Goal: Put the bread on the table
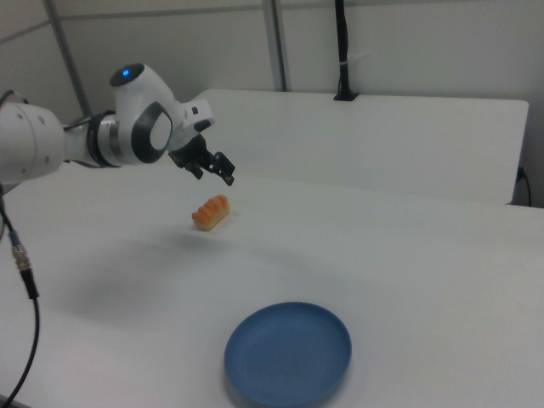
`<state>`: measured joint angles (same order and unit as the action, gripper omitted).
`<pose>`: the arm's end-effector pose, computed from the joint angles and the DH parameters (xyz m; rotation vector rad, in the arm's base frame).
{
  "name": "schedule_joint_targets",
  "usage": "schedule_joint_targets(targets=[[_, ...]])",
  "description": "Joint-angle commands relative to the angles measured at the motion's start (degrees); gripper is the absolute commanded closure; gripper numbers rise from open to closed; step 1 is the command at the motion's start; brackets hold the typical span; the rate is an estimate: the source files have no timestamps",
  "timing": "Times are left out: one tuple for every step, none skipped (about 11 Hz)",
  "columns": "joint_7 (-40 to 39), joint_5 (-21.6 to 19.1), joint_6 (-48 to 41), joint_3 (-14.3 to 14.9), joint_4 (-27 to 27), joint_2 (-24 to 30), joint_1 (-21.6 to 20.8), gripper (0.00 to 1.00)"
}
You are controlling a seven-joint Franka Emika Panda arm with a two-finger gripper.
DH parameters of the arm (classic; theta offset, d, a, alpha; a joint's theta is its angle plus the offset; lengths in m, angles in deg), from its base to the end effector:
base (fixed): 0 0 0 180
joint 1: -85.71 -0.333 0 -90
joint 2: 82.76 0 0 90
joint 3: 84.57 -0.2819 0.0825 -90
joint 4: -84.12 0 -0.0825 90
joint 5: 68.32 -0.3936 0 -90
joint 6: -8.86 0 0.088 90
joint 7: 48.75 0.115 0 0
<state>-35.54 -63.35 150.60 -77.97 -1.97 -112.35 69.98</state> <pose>0.7194 0.1291 0.3786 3.0258 0.0191 0.7268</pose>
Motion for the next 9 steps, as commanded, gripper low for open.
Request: schedule_joint_targets(targets=[[-3.8, 1.2, -17.3, -0.2, -8.5, 14.0, 2.8, 0.0], [-6.0, 1.2, -23.2, -0.4, -8.7, 16.7, 4.7, 0.0], [-9.0, 1.2, -27.6, -2.3, -9.1, 19.2, 7.5, 0.0], [-11.6, 1.1, -31.8, -5.3, -9.3, 21.8, 12.3, 0.0], [-14.4, 1.0, -35.7, -8.5, -9.4, 24.1, 17.2, 0.0], [-17.7, 0.6, -39.9, -8.9, -10.0, 26.8, 19.0, 0.0], [-19.6, 0.1, -43.2, -8.3, -10.8, 29.0, 19.5, 0.0], [-19.7, 0.1, -44.5, -7.2, -12.2, 31.3, 19.1, 0.0], [-19.7, 0.0, -44.7, -5.6, -13.7, 33.1, 18.5, 0.0]])
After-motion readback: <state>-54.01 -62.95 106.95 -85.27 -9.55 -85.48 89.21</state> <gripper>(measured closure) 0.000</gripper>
